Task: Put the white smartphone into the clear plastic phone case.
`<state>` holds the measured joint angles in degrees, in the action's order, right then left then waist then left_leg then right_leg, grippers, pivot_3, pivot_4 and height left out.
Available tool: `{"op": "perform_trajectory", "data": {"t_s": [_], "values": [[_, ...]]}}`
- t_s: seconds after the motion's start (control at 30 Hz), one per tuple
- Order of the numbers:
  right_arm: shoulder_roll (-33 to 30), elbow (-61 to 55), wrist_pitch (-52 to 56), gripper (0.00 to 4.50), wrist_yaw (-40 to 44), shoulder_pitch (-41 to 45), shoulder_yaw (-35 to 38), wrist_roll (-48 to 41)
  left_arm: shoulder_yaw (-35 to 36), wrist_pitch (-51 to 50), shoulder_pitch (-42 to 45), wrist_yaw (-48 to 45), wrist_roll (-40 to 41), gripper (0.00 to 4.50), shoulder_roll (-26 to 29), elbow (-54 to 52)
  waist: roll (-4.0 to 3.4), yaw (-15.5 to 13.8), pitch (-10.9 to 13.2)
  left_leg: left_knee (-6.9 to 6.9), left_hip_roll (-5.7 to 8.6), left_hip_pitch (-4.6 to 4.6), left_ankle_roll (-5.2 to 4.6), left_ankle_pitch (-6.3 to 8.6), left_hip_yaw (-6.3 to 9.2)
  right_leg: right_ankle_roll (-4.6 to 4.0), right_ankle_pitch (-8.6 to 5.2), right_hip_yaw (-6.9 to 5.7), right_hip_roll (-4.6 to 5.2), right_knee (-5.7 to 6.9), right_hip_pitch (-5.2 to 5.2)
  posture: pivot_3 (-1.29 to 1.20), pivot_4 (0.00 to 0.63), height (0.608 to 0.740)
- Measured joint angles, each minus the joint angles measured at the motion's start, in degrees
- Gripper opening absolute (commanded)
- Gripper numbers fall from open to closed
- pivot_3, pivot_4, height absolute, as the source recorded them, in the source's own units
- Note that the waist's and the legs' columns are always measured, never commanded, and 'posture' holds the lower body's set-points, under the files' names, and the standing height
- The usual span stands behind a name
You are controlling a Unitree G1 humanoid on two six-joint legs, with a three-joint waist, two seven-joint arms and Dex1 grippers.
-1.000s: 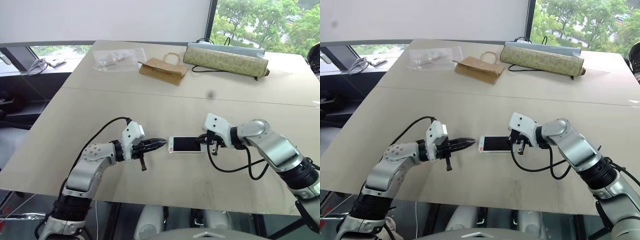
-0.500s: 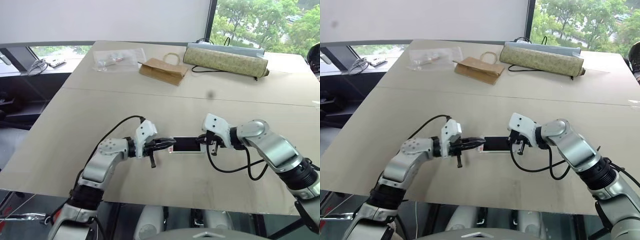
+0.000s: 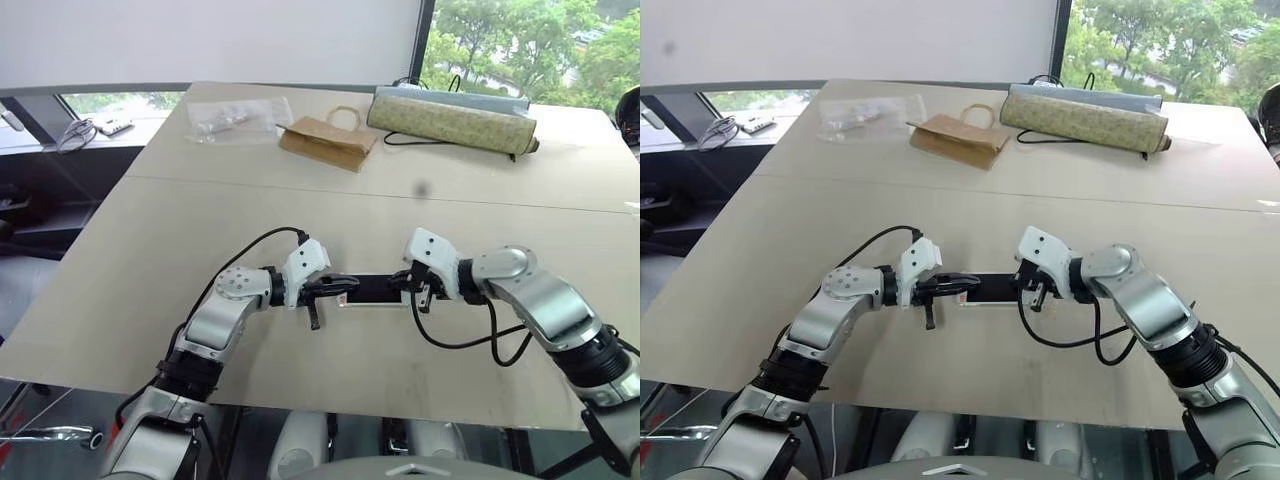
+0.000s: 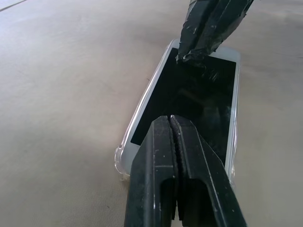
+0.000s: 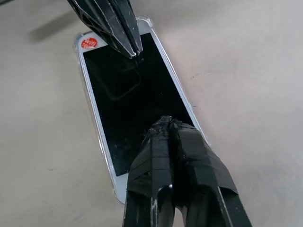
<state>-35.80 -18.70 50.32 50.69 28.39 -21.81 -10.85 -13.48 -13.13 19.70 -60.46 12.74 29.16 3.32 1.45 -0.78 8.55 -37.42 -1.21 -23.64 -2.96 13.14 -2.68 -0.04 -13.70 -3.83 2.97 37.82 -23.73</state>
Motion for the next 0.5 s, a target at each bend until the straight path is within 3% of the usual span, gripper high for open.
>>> {"op": "perform_trajectory", "data": {"t_s": [0.23,0.5], "values": [[-2.19,-1.72,4.38,0.0,-1.04,0.03,2.59,-1.43,0.14,-0.17,-0.51,-0.29,0.44,0.05,0.03,-0.51,-0.06,-0.04,0.04,0.02,0.01,-0.08,-0.02,0.01,0.0,0.0,0.0,-0.02,0.01,-0.1,-0.04,0.0,0.15,0.74],[-2.7,-1.45,4.22,0.0,-0.07,1.77,-0.45,-1.05,0.06,0.29,-0.23,-0.38,0.41,0.05,-0.31,0.1,-0.1,-0.06,0.06,0.01,0.02,-0.07,-0.03,0.02,0.0,0.01,0.0,-0.04,0.0,-0.1,-0.04,0.0,0.15,0.74]]}}
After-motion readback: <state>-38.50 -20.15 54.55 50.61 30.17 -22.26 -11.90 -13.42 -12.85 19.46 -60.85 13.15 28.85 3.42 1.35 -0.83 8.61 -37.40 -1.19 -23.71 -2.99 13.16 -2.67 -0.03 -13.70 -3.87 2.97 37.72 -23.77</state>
